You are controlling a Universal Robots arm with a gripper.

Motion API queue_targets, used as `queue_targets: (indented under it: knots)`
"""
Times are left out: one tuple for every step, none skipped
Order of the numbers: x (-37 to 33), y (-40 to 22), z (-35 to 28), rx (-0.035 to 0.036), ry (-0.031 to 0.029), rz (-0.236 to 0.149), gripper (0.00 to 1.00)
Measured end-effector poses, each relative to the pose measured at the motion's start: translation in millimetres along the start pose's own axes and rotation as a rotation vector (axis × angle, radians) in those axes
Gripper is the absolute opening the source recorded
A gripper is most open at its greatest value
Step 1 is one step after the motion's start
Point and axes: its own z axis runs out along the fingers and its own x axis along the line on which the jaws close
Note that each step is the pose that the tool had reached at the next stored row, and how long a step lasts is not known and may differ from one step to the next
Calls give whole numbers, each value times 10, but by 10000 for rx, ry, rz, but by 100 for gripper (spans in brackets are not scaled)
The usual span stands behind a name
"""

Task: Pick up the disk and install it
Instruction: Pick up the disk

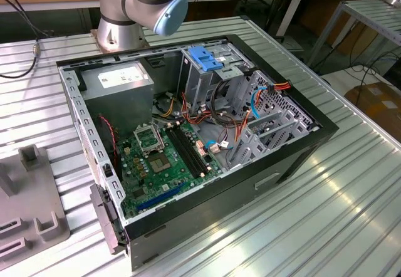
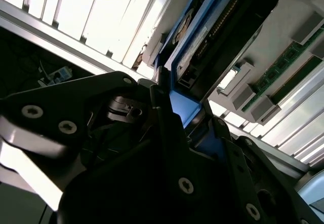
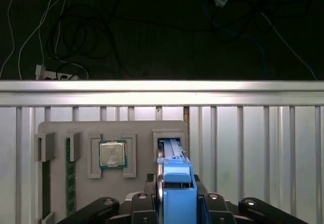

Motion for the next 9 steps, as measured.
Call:
queue_targets:
  knots:
    - [0,1,-22,-1,1,0,37]
    - [-1,1,-42,-1,1,0,37]
    - [-1,2,-65,-2,0,0,37]
    - [-2,2,-91,-2,1,0,37]
    - [-3,3,-115,0,0,0,37]
    - [-4,4,-163,-1,0,0,37]
    - [-4,4,-188,-1,0,0,37]
    - [-4,5,-208,-1,0,0,37]
    - [-5,5,-236,-1,0,0,37]
